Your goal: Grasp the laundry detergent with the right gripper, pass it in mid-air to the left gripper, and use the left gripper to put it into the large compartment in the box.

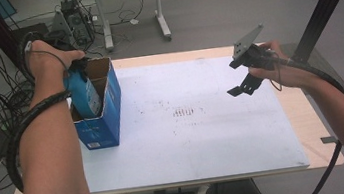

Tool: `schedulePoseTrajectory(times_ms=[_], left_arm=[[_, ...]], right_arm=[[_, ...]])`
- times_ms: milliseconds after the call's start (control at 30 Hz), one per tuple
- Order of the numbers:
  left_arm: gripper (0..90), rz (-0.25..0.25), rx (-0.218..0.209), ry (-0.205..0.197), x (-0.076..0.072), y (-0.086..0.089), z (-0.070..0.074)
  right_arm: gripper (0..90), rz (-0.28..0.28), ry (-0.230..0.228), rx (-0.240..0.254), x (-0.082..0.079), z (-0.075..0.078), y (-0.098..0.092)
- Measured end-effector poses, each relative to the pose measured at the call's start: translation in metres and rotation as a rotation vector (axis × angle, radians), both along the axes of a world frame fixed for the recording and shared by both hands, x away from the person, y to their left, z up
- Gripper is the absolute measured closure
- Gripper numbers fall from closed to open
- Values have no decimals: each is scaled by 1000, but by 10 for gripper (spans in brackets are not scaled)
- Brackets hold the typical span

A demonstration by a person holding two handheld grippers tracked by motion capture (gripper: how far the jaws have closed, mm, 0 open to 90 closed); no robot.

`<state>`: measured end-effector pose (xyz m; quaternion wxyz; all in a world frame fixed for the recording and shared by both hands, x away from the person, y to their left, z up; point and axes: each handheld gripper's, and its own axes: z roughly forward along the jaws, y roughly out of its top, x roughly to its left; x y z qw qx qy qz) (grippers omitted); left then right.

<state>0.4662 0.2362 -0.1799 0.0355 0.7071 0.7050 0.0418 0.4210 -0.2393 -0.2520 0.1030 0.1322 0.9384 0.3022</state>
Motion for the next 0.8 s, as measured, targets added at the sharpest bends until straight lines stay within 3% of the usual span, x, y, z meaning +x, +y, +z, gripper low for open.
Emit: schedulePoseTrajectory(times_ms=[567,800], left_arm=[[371,-11,15,26,6,-6,-52],[371,-19,13,40,7,-7,-67]], right_arm=[[7,4,22,-7,4,-14,5],[7,5,32,-7,5,-19,6]])
